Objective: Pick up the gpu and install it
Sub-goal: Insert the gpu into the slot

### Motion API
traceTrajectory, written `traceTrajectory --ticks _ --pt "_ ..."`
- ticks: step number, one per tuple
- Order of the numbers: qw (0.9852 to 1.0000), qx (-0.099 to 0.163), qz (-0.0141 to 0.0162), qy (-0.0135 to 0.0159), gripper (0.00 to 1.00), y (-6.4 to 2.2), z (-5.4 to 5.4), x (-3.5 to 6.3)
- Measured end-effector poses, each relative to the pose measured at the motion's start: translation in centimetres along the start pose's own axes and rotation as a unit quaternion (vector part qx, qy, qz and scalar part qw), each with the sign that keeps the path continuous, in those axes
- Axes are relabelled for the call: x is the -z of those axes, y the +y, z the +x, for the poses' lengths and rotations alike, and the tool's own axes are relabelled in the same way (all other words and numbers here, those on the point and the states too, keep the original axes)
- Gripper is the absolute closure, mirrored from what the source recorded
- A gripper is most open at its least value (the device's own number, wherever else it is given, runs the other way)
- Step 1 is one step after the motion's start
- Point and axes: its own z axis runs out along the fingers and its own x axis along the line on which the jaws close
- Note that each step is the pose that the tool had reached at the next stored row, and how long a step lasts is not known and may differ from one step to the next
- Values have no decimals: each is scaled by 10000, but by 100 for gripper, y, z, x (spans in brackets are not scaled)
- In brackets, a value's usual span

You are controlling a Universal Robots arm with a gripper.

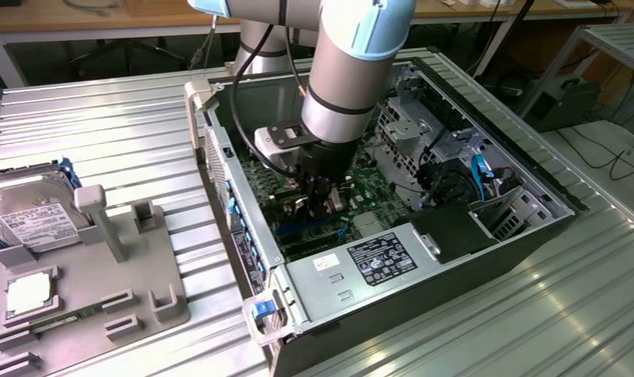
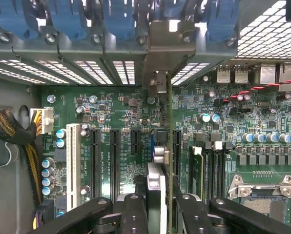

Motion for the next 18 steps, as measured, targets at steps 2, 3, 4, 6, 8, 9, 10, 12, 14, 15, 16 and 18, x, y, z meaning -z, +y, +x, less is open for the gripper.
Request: traceTrajectory --ticks 2,3,4,6,8,9,10,12,14,15,16,18 --pt "10000 0 -7 0 72 1 -2 35" --pt "10000 0 -14 6 72 2 -1 56" --pt "10000 0 -19 4 72 2 -2 64" --pt "10000 0 -25 4 72 2 -2 65" --pt "10000 0 -26 6 72 2 -1 65" --pt "10000 -1 -26 7 72 3 -1 65" --pt "10000 -1 -27 7 72 3 -1 64" --pt "10000 -1 -26 6 72 2 0 63" --pt "10000 -1 -27 6 72 -5 4 63" --pt "10000 -1 -27 7 72 -10 7 64" --pt "10000 -1 -27 7 72 -17 9 64" --pt "10000 7 -27 12 72 -29 12 64"
